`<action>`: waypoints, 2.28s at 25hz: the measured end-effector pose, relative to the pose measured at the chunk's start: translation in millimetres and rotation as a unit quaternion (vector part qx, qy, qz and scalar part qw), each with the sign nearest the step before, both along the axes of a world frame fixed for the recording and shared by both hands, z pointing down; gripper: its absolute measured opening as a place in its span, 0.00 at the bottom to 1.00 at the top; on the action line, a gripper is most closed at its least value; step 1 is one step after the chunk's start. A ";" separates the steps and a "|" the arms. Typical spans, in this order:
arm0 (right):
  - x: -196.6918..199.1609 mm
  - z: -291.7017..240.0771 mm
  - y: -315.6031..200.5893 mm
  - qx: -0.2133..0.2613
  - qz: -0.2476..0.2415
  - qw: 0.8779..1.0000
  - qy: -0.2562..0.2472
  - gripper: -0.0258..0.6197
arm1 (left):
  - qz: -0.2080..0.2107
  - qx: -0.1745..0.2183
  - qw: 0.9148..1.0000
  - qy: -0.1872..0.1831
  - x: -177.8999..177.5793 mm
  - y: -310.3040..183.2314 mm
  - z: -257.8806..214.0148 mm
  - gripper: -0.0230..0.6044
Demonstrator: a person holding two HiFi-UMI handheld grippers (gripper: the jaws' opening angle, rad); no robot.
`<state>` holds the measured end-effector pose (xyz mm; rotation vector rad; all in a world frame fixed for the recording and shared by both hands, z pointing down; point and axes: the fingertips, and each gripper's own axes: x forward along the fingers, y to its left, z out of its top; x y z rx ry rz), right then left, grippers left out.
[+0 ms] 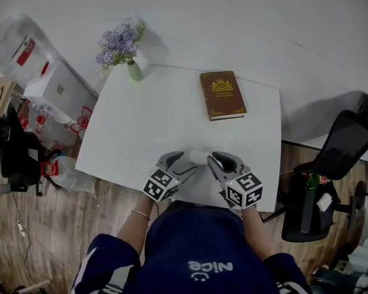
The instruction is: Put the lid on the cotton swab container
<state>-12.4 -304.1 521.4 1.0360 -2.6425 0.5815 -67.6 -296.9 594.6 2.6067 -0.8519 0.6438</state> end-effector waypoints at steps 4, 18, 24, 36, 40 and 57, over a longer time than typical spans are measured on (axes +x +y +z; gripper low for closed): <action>35.4 -15.7 5.9 0.057 0.060 0.997 0.000 0.14 | -0.056 0.028 0.997 0.034 -12.9 15.8 -25.3 0.50; 118.6 -20.5 76.9 0.117 0.158 0.980 0.022 0.14 | -0.177 0.115 0.971 0.111 4.5 83.0 -102.5 0.50; 130.8 -21.4 86.8 0.127 0.153 0.980 0.023 0.14 | -0.191 0.123 0.967 0.112 15.4 97.1 -105.5 0.50; 131.8 -29.1 94.2 0.144 0.122 0.982 0.021 0.14 | -0.218 0.155 0.956 0.118 22.5 108.6 -119.7 0.22; 130.6 -28.4 96.8 0.140 0.117 0.983 0.024 0.13 | -0.224 0.156 0.954 0.122 22.5 108.7 -124.1 0.08; 127.5 -24.9 101.1 0.140 0.106 0.983 0.049 0.13 | -0.206 0.154 0.960 0.108 31.5 118.5 -118.2 0.07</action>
